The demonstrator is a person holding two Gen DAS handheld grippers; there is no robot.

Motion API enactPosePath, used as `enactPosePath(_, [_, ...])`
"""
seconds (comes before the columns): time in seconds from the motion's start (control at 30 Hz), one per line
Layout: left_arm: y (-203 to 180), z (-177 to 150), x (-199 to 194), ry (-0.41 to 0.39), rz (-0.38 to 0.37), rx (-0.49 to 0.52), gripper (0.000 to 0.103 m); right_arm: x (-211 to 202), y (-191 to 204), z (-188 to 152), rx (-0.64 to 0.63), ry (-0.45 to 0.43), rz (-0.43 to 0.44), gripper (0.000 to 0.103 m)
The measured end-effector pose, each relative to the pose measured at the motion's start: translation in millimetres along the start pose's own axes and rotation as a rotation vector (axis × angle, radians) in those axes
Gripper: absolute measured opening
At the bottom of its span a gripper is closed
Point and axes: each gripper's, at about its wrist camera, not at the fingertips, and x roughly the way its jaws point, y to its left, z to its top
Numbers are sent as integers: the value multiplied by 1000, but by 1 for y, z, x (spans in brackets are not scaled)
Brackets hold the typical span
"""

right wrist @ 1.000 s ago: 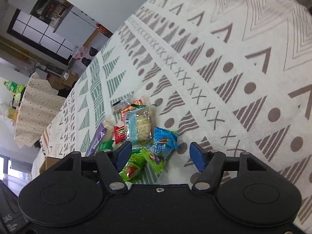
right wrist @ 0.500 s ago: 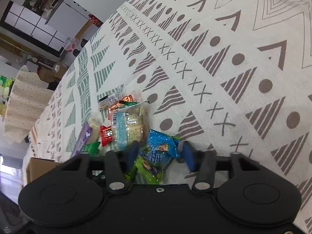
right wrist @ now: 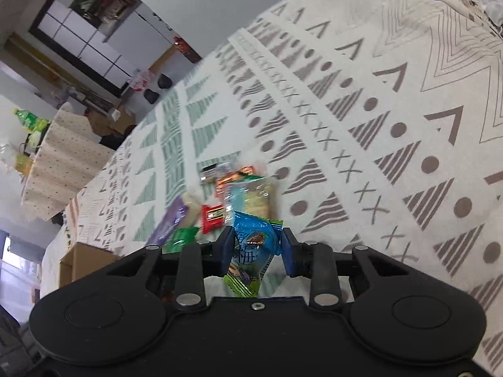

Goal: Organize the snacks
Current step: 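Grasp the blue candy with the right tool while the left tool grasps the green candy, then carry both candies over the cardboard box and open both tools to drop them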

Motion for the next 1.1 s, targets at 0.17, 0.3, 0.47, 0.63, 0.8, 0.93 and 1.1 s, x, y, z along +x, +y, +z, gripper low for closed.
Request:
enactPosePath(0.17, [4,3,-33,-53,3,22,25,-24,18,-14,-62,-25,19,31])
enactPosePath(0.3, [8,3,-59,-96,5,27,25,-48,26,-21,-92,-72,13,31])
enactPosePath(0.47, [10,0,-89,-137,1,24,25,-68,32,-34,-92,-100,19,31])
enactPosePath(0.63, [14,-2,-120,-184,2,15,25,-85,52,-50,-154,-148,8,31])
enactPosePath(0.8, [22,0,-147,-214,-2,14,25,-99,74,-59,-189,-166,26,31])
enactPosePath(0.93, [29,0,-168,-247,8,16,25,-109,93,-65,-214,-181,41,31])
enactPosePath(1.1, [40,0,-185,-258,6,2,25,-116,113,-73,-244,-191,44,31])
